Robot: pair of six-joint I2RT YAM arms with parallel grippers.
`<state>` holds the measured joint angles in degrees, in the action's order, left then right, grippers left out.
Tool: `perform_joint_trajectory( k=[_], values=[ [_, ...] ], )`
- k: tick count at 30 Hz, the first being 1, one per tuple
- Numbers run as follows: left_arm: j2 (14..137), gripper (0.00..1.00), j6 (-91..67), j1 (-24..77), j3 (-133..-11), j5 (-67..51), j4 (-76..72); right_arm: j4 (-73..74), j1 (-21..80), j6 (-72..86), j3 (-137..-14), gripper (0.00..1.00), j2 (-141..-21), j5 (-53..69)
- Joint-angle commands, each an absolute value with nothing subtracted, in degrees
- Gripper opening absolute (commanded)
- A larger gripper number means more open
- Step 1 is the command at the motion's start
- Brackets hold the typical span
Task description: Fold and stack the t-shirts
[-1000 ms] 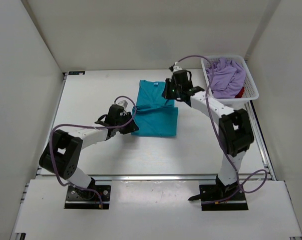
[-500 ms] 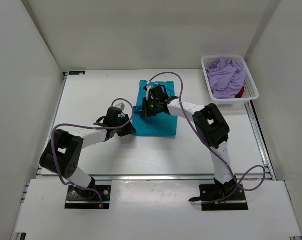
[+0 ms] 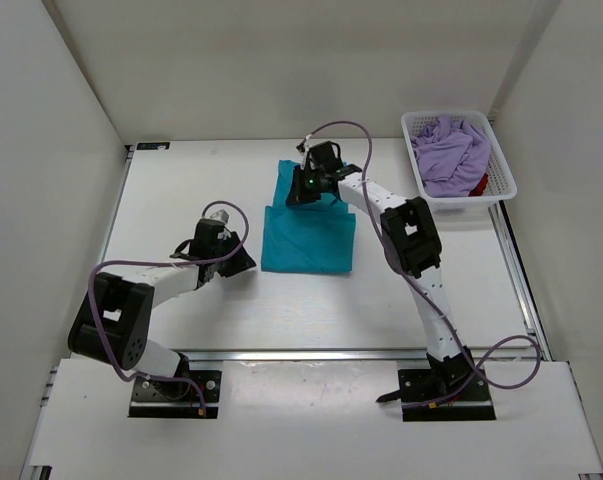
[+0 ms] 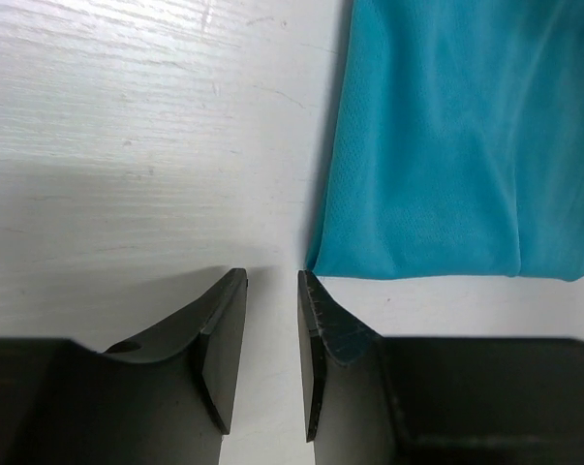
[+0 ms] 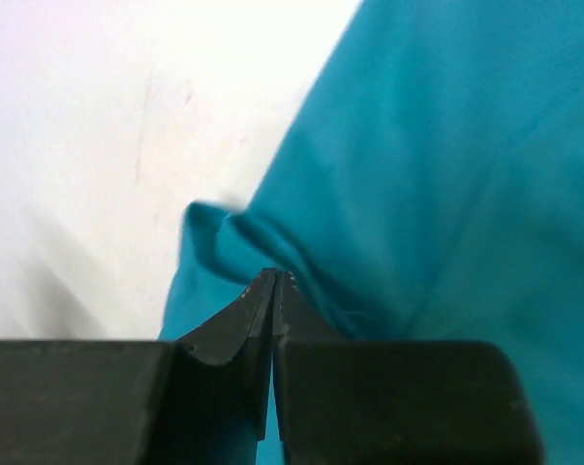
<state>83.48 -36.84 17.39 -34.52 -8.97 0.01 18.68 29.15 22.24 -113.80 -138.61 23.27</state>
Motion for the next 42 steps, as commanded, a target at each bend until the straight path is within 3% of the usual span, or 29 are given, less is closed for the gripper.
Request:
perform_joint_trajectory(
  k=[1,8,11,15,22,24,25,27,30,35,42],
  values=[
    [82.3,0.40,-36.0,18.8,-34.8,-8.4,0.0,23.7,28.5,20.9,-118.6,0.00,-138.3,24.9],
    [84.4,0.41,-34.4,22.1,-37.4,-7.3,3.9,27.8,27.2,18.4,-114.5,0.00,-127.7,23.0],
    [84.8,0.43,-35.2,22.0,-37.4,-7.3,3.0,21.9,26.0,21.3,-99.9,0.04,-116.5,20.1],
    [86.1,0.45,-35.8,21.8,-37.7,-6.9,1.5,8.0,23.1,28.1,-73.1,0.19,-100.0,20.8],
    [88.5,0.48,-37.0,21.9,-38.3,-7.9,-1.4,3.1,17.9,28.8,-52.8,0.34,-89.0,22.7],
    [89.6,0.48,-37.5,21.8,-38.5,-9.1,-2.0,-1.4,17.2,29.3,-49.4,0.29,-88.2,25.6],
    [90.2,0.48,-37.8,21.5,-38.3,-9.7,-2.4,-2.5,17.3,30.1,-49.0,0.17,-88.8,26.4],
    [91.6,0.46,-37.8,21.5,-39.4,-10.5,-2.7,-0.9,18.7,29.4,-52.4,0.04,-91.5,27.5],
    [91.0,0.46,-38.0,21.4,-38.9,-10.1,-2.9,3.9,23.6,26.6,-61.9,0.00,-98.9,26.2],
    [89.7,0.46,-37.6,21.7,-38.8,-9.6,-2.5,5.2,27.2,26.1,-71.6,0.28,-108.5,23.8],
    [90.5,0.45,-37.9,22.2,-38.4,-10.3,-3.1,12.7,28.0,23.9,-82.6,0.34,-117.4,20.5]
  ],
)
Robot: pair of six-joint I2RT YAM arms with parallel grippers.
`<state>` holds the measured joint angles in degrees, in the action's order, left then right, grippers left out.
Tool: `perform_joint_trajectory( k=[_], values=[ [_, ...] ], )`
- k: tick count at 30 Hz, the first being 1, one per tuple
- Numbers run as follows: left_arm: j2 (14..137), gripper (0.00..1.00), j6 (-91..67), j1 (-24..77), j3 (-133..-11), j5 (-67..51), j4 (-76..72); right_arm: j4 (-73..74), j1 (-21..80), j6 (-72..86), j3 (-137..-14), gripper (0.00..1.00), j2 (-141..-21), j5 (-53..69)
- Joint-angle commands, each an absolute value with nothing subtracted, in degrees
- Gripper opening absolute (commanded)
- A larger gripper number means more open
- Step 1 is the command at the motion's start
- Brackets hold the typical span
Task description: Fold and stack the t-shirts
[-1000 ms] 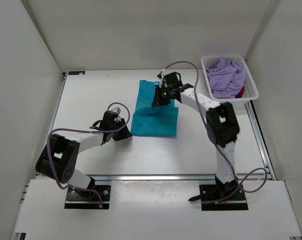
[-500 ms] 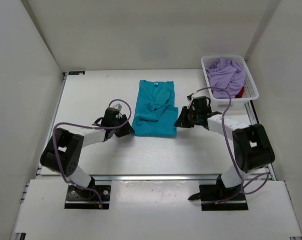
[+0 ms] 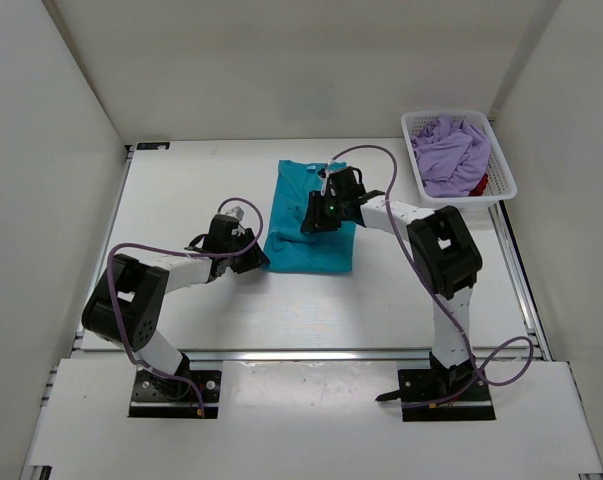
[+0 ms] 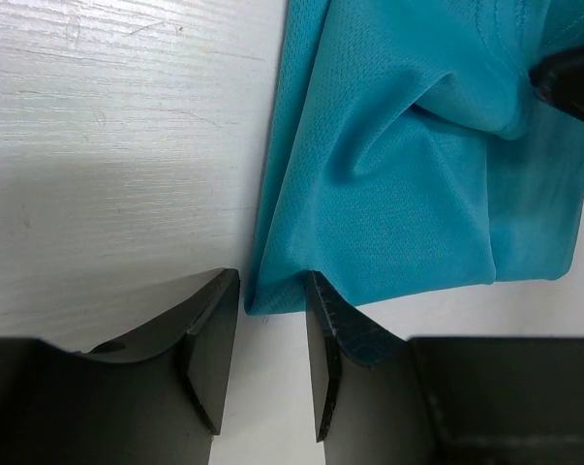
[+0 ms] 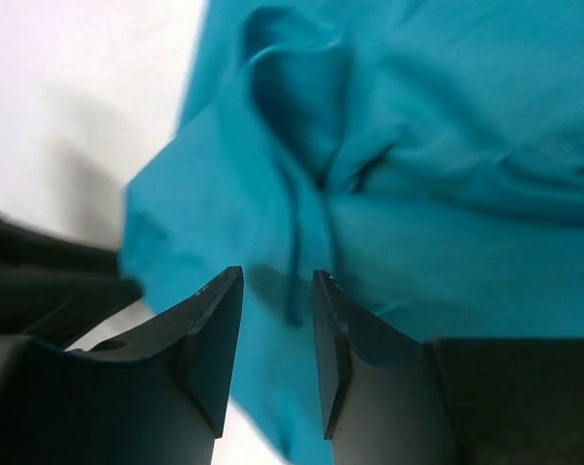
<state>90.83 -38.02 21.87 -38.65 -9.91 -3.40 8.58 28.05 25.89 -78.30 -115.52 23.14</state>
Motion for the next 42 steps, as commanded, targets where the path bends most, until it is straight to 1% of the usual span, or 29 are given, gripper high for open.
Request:
perform_joint_trajectory(
  k=[1,2,5,9,15,18,20,23,25,28,32,34,35,38,40,42],
  values=[
    [90.4,0.45,-37.6,21.8,-38.5,-10.6,-3.0,13.6,28.1,23.1,-83.8,0.34,-118.6,18.8],
    [90.4,0.45,-37.8,22.4,-38.5,-10.9,-2.8,15.1,28.6,22.8,-85.2,0.36,-118.9,16.9],
    [90.1,0.45,-37.8,22.5,-38.3,-10.7,-2.9,17.7,29.7,20.7,-87.6,0.36,-119.9,13.0],
    [89.7,0.44,-37.8,22.4,-38.2,-10.8,-3.3,18.3,31.0,18.7,-88.3,0.41,-119.8,8.6],
    [90.6,0.44,-38.1,22.2,-37.0,-11.1,-4.1,18.6,32.3,19.4,-90.9,0.41,-123.0,19.5],
    [90.2,0.44,-37.9,22.2,-37.3,-10.6,-3.8,16.4,33.0,21.3,-91.0,0.30,-123.7,23.9],
    [90.2,0.44,-37.8,22.6,-37.1,-10.6,-4.0,16.4,32.7,21.8,-91.6,0.17,-124.0,22.9],
    [89.7,0.45,-38.1,22.0,-36.7,-10.8,-4.6,17.9,32.5,21.4,-94.2,0.07,-125.0,21.4],
    [90.0,0.44,-38.1,22.5,-36.6,-11.1,-4.7,19.5,31.7,21.5,-97.7,0.05,-125.9,20.3],
    [90.0,0.44,-38.1,22.7,-36.2,-11.2,-4.6,22.6,31.3,20.5,-104.7,0.05,-128.5,17.9],
    [89.4,0.45,-38.1,22.4,-35.8,-11.4,-4.6,28.9,30.0,19.3,-117.4,0.08,-134.3,17.9],
    [88.9,0.44,-37.8,22.2,-35.4,-11.7,-4.4,32.9,29.2,18.5,-126.1,0.15,-138.8,17.7],
    [88.8,0.45,-37.7,22.0,-35.2,-11.4,-4.4,35.8,29.1,18.1,-127.9,0.19,-140.2,17.4],
    [87.5,0.44,-37.8,21.4,-34.9,-11.8,-3.9,43.1,28.5,16.9,-140.3,0.26,-145.3,15.6],
    [85.6,0.45,-38.1,21.4,-34.9,-11.5,-3.0,47.2,28.3,15.5,-145.4,0.34,-146.6,14.8],
    [83.8,0.44,-37.9,21.0,-35.7,-10.8,-1.9,52.4,28.5,14.3,-150.0,0.38,-147.4,12.6]
  ],
)
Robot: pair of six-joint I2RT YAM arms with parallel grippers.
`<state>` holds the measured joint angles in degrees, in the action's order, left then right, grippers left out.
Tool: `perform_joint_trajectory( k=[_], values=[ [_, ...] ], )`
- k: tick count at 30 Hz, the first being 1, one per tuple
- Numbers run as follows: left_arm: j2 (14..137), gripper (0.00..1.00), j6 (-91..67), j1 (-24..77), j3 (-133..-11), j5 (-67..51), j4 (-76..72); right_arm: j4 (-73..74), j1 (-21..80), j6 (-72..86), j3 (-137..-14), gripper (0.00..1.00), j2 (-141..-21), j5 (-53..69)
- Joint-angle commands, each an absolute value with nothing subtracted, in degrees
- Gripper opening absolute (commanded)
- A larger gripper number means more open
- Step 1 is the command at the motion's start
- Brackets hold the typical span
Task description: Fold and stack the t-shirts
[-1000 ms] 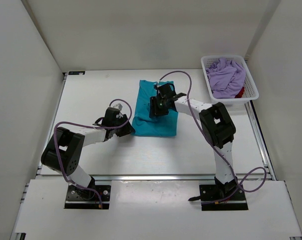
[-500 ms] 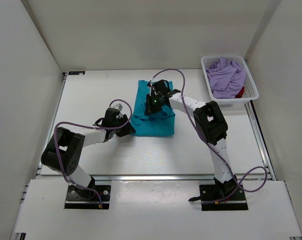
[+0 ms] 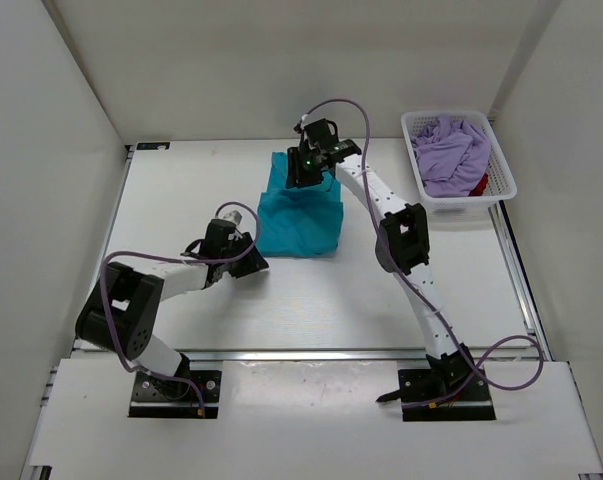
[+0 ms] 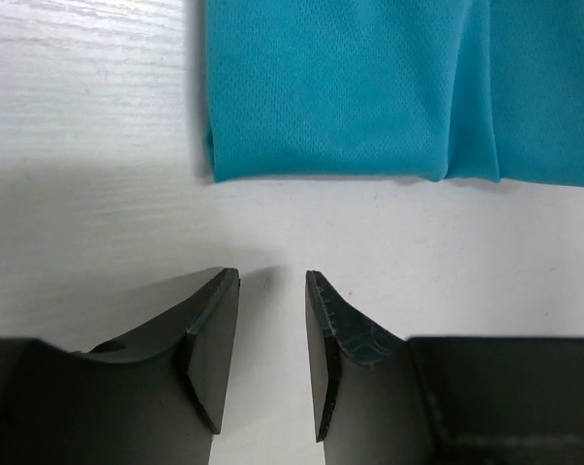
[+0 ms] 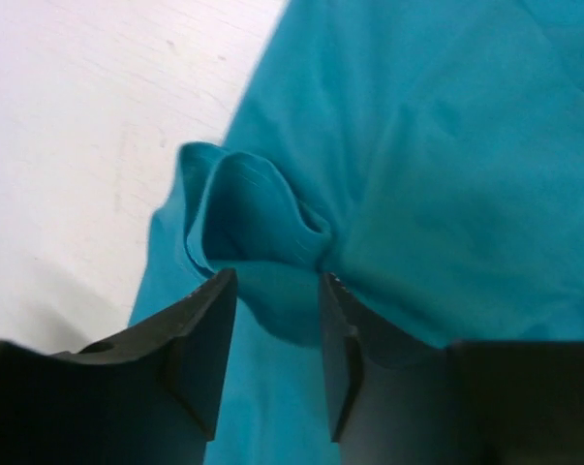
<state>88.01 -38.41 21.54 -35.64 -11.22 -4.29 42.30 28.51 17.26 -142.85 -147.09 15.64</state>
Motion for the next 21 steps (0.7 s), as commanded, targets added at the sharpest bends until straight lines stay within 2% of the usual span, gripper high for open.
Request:
perform_joint_trajectory(
  k=[1,3,6,11,13,16,19,21],
  values=[
    [83.2,0.45,-37.3,21.4,-36.5,-10.5,-1.2,53.5,28.7,13.9,-152.4,0.39,-147.7,11.8],
    [82.2,0.45,-37.6,21.7,-38.0,-9.9,-0.1,57.0,28.4,13.0,-155.3,0.41,-147.4,9.7],
    [82.7,0.46,-37.2,22.5,-41.3,-9.6,0.0,58.7,28.1,12.8,-153.2,0.40,-144.6,7.7],
    [88.8,0.45,-36.2,22.1,-48.8,-9.5,2.6,61.1,29.0,10.7,-143.2,0.02,-138.7,6.2],
    [92.7,0.46,-36.9,21.6,-51.0,-10.7,2.8,60.0,29.4,10.1,-137.1,0.00,-134.9,5.4],
    [96.1,0.45,-37.2,22.1,-53.8,-9.9,2.6,51.6,30.4,10.3,-121.2,0.00,-126.3,5.8],
    [99.1,0.46,-37.5,21.5,-55.7,-9.4,1.6,38.5,30.1,13.9,-98.1,0.00,-116.4,11.0],
    [101.8,0.45,-36.7,20.9,-58.1,-10.2,3.2,30.4,29.2,15.8,-90.1,0.01,-112.3,14.7]
  ],
)
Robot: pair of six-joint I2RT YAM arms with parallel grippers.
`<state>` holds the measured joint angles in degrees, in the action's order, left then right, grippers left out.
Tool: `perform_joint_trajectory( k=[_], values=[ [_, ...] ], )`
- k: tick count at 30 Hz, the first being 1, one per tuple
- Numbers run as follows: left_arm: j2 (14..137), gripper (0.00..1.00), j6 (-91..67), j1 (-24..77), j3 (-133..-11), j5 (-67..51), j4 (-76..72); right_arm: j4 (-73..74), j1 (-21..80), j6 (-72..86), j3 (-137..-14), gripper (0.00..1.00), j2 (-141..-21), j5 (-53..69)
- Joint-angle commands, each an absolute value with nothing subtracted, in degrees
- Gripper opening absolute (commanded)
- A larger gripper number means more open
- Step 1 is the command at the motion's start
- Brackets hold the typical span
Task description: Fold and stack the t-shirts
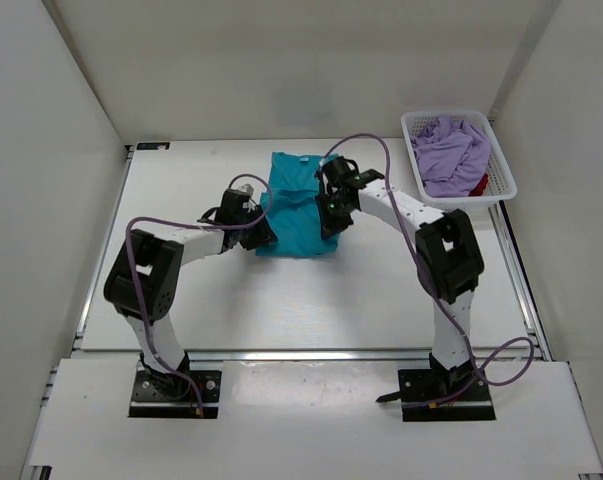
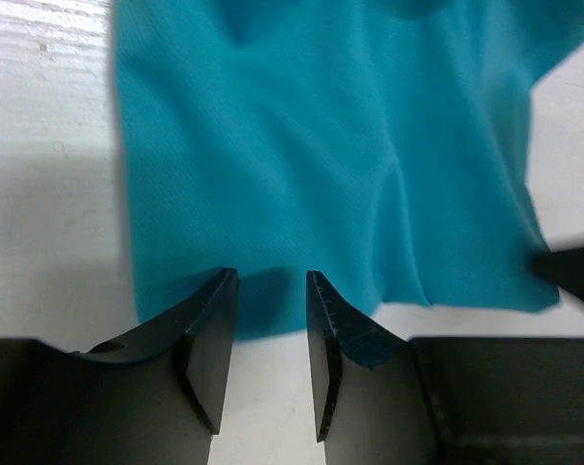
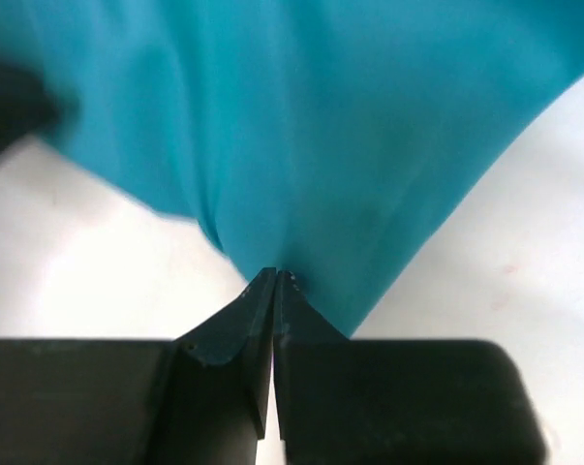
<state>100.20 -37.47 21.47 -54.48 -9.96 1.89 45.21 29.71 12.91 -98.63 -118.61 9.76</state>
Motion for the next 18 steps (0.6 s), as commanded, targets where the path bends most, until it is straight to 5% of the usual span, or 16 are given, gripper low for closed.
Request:
perform_joint_trajectory(
  k=[1,10,18],
  values=[
    [103.3,0.44,-36.3,20.8,-59.0,-10.5,3.9,29.2,29.2,17.2,-86.3,0.02,-111.8,16.0],
    [103.5,0.42,-33.3,19.2,-53.4,-7.0,7.5,18.6,23.3,22.6,-62.2,0.00,-105.7,13.8],
    [91.3,0.42,-33.4,23.1,-41.0,-6.0,6.5,14.6,22.1,23.7,-48.4,0.06,-94.1,14.2]
  ],
)
